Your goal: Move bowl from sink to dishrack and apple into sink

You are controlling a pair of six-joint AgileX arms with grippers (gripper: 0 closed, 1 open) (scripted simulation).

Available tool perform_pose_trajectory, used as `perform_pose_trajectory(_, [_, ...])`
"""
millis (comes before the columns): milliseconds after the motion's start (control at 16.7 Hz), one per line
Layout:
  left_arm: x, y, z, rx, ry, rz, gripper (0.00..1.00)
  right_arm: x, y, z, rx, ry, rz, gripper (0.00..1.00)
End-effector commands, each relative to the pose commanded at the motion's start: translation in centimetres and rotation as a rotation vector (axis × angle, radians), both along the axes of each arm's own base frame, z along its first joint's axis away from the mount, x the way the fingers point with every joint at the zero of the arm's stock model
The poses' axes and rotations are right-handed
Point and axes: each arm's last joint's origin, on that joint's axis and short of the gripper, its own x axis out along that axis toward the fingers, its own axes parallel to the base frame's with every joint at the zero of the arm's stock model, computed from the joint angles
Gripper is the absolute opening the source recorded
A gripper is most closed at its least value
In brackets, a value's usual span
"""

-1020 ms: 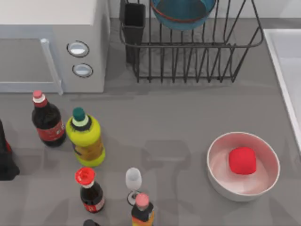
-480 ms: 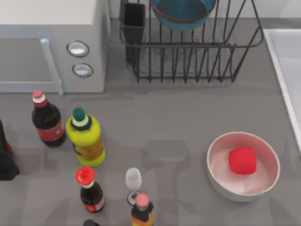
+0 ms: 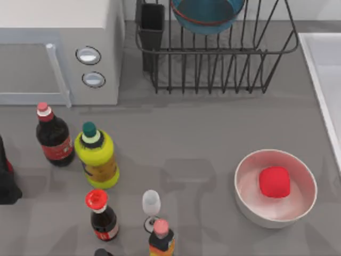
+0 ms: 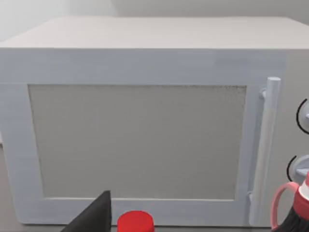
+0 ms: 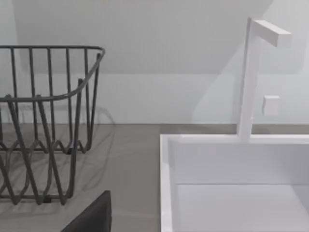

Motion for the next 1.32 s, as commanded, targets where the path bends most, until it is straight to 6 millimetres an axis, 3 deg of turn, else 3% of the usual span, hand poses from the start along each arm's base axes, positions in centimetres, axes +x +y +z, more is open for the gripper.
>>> perform_pose_trajectory(240, [0.0, 0.0, 0.0, 0.000, 0.000, 0.000, 1.00, 0.1, 0.2, 1.1, 0.023, 0.052, 0.020, 1.00])
perform_pose_trajectory(540, [0.0, 0.0, 0.0, 0.000, 0.000, 0.000, 1.00, 1.6, 1.6, 5.2, 0.104, 0.334, 0.101, 1.00])
perform_pose_trajectory(840, [0.0, 0.0, 0.0, 0.000, 0.000, 0.000, 1.00, 7.1, 4.9, 7.3, 0.147, 0.842, 0.138, 1.00])
perform_pose_trajectory(1080, [0.0, 0.0, 0.0, 0.000, 0.000, 0.000, 1.00, 11.9, 8.9, 6.6, 0.117, 1.217, 0.102, 1.00])
perform_pose_trajectory(1320, [0.0, 0.0, 0.0, 0.000, 0.000, 0.000, 1.00, 15.2, 12.7, 5.3, 0.060, 1.448, 0.044, 1.00])
